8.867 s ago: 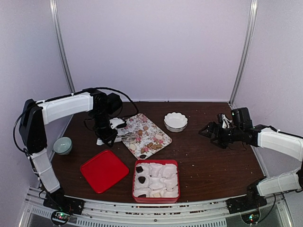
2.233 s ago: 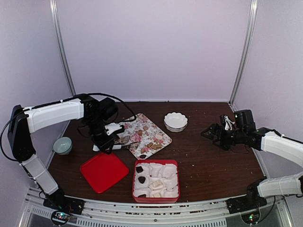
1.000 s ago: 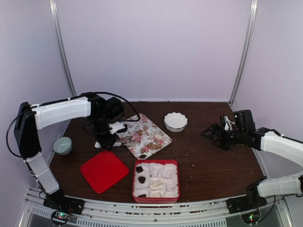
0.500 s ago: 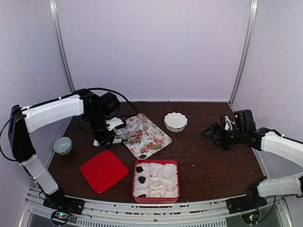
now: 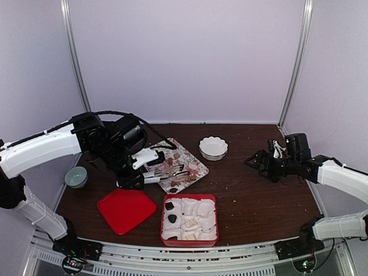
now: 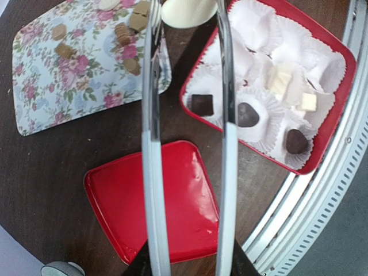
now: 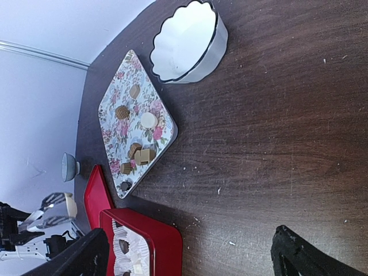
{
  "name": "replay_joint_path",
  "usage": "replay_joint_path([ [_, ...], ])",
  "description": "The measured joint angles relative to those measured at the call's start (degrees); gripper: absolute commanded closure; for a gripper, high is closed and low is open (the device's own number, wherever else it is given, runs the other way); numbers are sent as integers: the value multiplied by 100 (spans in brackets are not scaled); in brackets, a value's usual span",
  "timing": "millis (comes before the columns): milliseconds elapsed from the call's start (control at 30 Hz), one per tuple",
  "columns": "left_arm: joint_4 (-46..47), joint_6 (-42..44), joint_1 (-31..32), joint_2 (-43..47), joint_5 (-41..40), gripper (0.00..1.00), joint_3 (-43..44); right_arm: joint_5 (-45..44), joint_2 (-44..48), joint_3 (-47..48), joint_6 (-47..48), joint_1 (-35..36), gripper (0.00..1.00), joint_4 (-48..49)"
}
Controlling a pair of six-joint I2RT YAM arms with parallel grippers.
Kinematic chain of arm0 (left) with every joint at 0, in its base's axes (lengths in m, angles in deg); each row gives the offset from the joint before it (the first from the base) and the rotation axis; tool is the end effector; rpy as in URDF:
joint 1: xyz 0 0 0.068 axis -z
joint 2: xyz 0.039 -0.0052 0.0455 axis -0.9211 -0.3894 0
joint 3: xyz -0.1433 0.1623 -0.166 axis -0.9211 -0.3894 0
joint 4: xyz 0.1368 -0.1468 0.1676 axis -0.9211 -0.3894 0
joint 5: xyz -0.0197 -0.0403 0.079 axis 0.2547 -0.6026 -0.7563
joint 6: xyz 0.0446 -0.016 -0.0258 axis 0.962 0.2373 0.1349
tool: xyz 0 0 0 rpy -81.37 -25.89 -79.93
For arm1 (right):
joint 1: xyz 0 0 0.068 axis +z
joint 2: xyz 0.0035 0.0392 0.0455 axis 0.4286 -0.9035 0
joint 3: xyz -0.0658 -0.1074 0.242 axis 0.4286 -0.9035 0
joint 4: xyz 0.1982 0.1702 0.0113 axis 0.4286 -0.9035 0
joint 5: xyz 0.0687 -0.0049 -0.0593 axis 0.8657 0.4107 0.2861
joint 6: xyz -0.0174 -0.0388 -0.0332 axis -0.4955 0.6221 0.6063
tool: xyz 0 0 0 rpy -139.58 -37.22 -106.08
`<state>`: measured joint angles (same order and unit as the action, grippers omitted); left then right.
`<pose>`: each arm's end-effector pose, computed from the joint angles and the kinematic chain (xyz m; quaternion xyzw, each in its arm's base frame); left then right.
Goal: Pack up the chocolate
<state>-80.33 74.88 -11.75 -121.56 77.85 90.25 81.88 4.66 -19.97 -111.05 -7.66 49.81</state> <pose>0.1538 -0.2221 0.3171 0.4497 0.8774 -0.0770 0.1481 0.2064 0.0853 0.2249 0.0577 0.8748 0.4136 0.2456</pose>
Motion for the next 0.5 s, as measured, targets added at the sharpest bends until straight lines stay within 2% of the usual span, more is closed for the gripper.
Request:
replay_joint_path([
  [167,76,0,494,52,22,83,-236,2,116,-46,11,0,0,-31],
  [500,389,0,741,-319,-264,83,-557,0,387,-219,13,0,0,-166],
])
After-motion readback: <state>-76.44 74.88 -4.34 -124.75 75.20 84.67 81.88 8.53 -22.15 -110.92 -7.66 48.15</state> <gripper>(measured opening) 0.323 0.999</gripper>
